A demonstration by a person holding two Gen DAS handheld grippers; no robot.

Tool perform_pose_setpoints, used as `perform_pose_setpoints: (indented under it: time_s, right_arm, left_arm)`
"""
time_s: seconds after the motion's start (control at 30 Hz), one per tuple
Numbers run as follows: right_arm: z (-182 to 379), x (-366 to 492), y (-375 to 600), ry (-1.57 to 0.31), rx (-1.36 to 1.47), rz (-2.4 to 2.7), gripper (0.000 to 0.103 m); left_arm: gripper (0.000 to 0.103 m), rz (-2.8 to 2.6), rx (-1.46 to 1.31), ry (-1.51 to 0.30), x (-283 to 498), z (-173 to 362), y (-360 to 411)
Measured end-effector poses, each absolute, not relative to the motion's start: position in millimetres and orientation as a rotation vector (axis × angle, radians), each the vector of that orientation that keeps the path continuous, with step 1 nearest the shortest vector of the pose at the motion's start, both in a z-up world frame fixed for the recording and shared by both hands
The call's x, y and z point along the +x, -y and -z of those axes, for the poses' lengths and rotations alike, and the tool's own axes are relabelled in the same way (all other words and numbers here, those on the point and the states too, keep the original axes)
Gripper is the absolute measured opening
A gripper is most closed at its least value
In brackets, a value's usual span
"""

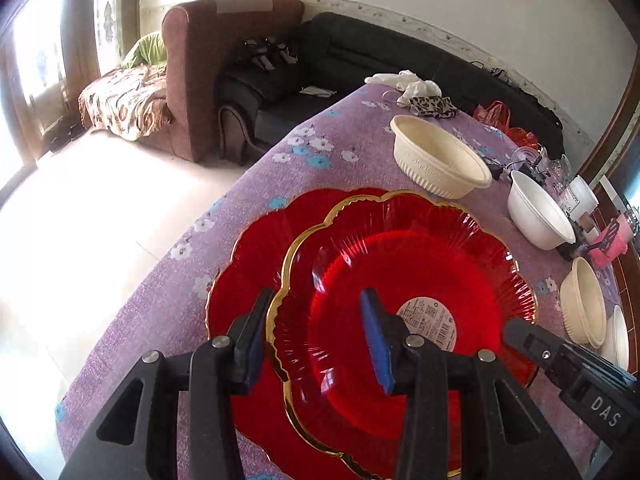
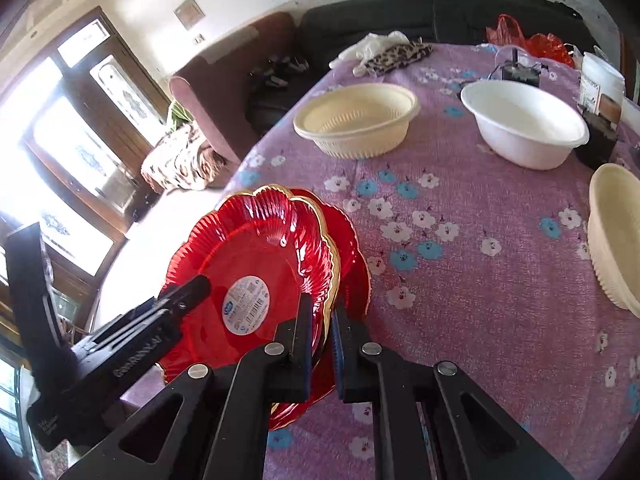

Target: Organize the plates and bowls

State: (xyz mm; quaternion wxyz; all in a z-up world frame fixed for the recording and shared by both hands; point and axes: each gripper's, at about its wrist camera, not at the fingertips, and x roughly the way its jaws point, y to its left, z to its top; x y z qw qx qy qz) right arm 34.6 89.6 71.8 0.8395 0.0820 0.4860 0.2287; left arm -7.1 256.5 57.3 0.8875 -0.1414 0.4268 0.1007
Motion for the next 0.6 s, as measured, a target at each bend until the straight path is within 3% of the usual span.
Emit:
perform_pose_setpoints:
  time_s: [0.1, 0.2, 0.47, 0.6]
  right_arm:
    - [-69, 37, -94, -1.01, 0.164, -0.482, 0.012]
    - [-71, 35, -96, -0.987, 0.156, -0.467, 0.013]
    - [-93, 18, -76, -0.887, 0.18, -0.463, 0.016]
    - [-105, 3, -53, -0.846, 0.212, -0.455, 0.024]
  left_arm:
    - [0.058, -0.2, -0.288, -0.878, -6, -60, -253]
    - [0.066, -0.195, -0.281, -0.857, -10, -67, -249]
    - [0.077, -0.223, -0.218, -0.735, -37, -104, -236]
    - [0.079, -0.23, -0.2, -0.681, -53, -119, -227]
